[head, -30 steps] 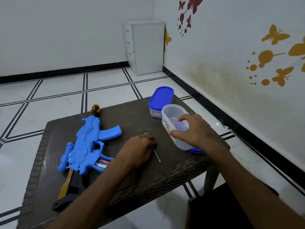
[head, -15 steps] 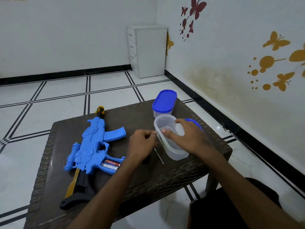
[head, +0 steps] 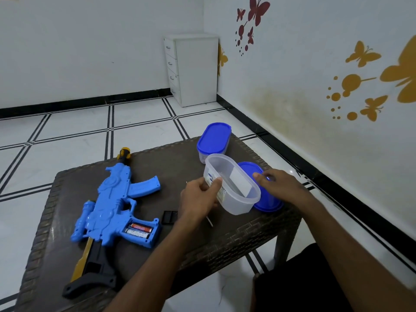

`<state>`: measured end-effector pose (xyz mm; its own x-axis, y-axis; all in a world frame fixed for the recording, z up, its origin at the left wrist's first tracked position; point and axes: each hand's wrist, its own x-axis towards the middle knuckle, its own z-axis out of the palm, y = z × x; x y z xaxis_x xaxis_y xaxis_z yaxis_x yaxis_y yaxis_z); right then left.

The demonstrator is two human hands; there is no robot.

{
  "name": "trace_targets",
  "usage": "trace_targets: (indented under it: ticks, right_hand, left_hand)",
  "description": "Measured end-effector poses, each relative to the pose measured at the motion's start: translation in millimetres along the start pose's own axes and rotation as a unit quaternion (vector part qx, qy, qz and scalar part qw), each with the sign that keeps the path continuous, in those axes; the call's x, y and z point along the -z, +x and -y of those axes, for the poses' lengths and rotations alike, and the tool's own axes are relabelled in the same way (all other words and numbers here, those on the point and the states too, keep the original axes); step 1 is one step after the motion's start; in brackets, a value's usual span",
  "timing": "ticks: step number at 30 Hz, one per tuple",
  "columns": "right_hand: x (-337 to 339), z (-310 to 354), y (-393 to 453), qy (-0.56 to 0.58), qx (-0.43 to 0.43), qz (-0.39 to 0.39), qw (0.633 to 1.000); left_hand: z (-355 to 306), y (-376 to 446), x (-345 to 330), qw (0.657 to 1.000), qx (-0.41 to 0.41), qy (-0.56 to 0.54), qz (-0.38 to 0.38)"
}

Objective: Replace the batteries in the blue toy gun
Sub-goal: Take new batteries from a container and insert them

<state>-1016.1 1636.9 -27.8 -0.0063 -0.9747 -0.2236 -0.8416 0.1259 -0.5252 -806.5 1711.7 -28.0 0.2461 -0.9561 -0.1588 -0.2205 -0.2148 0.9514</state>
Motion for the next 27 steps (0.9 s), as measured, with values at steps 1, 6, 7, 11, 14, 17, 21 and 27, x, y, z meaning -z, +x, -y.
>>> trace_targets:
  ticks: [1,6,7,11,14,17,21,27]
  right_hand:
    - [0.9,-0.3,2.5,0.01,-0.001,-0.008,1.0]
    - [0.8,-3.5,2.8,-0.073,-0.015,-0.03,0.997]
    - [-0.1,-4.6,3.9,-0.082,-0.018,-0.028,0.996]
    - [11.6,-11.1,8.1,0.076,-0.022,-0.007,0.997]
    - [23.6,-8.1,0.4,0.147,0.015,-0.058,0.987]
    - [29.3,8.4,-9.2,0.125,0.082,-0.087,0.985]
    - [24.9,33.3,-18.4,0.083,0.129,-0.014,0.988]
    - [16.0,42.0,-22.7,0.012,0.187,-0.024,0.982]
  left_hand:
    - [-1.2,0.1,0.1,1.0,0.0,-0.002,-0.003]
    - [-4.7,2.6,0.8,1.0,-0.001,-0.012,-0.002]
    - [-4.0,3.2,1.3,1.0,0.001,-0.005,-0.003]
    - [0.1,4.3,0.6,1.0,0.011,-0.02,-0.007]
    - [-1.3,2.2,-4.1,0.998,0.009,-0.061,-0.001]
    - [-3.5,1.5,-13.2,0.995,0.005,-0.095,0.017]
    - [-5.8,2.9,-28.8,0.991,0.003,-0.124,0.04]
    - [-9.0,8.9,-41.1,0.981,0.038,-0.181,0.054]
